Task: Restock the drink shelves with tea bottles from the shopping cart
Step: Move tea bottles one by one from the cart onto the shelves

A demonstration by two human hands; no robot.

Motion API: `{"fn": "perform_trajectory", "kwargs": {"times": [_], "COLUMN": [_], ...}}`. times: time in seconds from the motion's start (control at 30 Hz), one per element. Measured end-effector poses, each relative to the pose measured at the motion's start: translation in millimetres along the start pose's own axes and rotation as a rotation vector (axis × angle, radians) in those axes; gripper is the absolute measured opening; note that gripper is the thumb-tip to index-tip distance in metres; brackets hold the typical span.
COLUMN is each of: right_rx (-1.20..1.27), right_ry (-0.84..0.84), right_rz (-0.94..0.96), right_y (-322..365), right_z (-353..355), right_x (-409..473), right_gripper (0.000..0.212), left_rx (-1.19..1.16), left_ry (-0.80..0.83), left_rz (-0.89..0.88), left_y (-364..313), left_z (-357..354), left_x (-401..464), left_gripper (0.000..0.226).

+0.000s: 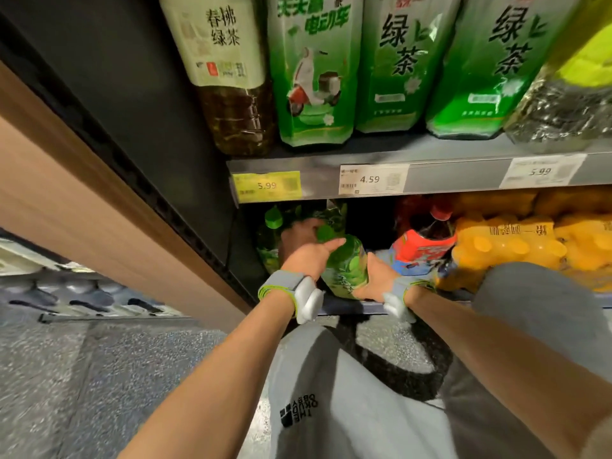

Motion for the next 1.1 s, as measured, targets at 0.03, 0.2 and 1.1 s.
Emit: {"fn": "perform_trajectory", "kwargs": {"times": [0.03, 0.2, 1.1], "right_rx": [0.018, 0.064, 0.109], "right_ry": [-0.018, -0.008, -0.084], "right_rz": [0.0, -0.023, -0.067], "right_y": [24.5, 53.9, 82.2], "right_z": [12.8, 26.3, 25.2], "right_x": [-20.5, -37.8, -5.9], "right_gripper": [0.088, 0.091, 0.05], "left_rx": [0.001, 0.0, 0.143], "left_ry": [-0.009, -0.041, -0.198], "left_rz": [-0.014, -0.132, -0.258], "left_y": [-0.3, -7.0, -0.4], "left_z": [-0.1, 0.7, -6.2], "left_x": [1.5, 4.0, 47.7], "left_gripper": [0.051, 0.045, 0.057]}}
Point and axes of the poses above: each hand's wrist, its own x-axis towards the middle knuckle, its own z-axis out of the back of the hand, y = z × x, the point moved 5 cm from there along x, towards the middle knuckle, and after that the axes turned 5 degrees about z, right-handed, at the moved point
